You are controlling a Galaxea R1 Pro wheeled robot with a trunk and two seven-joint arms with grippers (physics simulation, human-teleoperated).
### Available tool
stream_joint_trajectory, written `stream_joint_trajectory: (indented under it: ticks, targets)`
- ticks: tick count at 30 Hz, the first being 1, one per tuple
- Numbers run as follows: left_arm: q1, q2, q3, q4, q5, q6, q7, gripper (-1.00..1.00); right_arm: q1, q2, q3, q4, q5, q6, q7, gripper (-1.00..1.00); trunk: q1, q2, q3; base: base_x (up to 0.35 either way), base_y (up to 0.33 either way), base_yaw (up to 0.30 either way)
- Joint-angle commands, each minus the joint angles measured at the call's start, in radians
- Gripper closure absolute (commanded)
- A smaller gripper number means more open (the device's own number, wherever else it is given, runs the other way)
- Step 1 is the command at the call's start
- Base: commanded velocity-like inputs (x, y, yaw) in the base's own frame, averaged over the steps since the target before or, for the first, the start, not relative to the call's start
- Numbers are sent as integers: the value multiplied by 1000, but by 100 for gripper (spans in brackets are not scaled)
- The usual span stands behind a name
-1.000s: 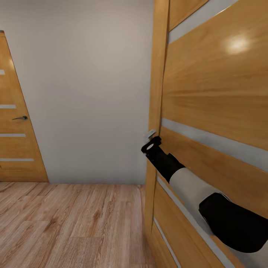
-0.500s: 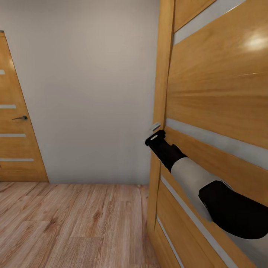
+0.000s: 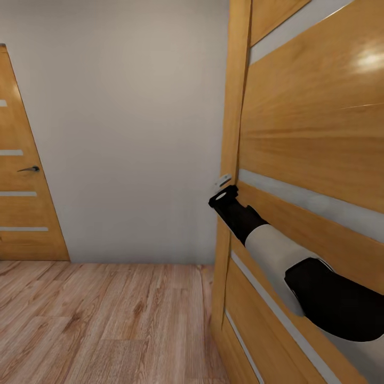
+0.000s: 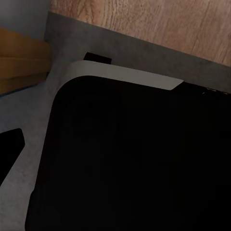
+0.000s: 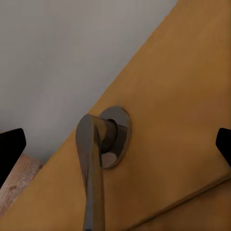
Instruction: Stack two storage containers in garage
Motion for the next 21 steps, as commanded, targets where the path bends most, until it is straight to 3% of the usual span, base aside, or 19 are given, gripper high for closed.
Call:
stream_joint_trajectory:
  ticks: [1, 11, 21]
  targets:
    - [0, 0, 0, -1, 10, -2, 0, -100, -1, 0, 4, -1, 25, 10, -5, -100, 0, -1, -1, 0, 0, 0]
    - [0, 0, 0, -1, 10, -2, 0, -100, -1, 0, 2, 0, 25, 10, -7, -100, 0, -1, -1, 0, 0, 0]
    - [0, 0, 0, 0, 10, -2, 0, -100, -1, -71, -27, 0, 25, 10, -8, -100, 0, -1, -1, 0, 0, 0]
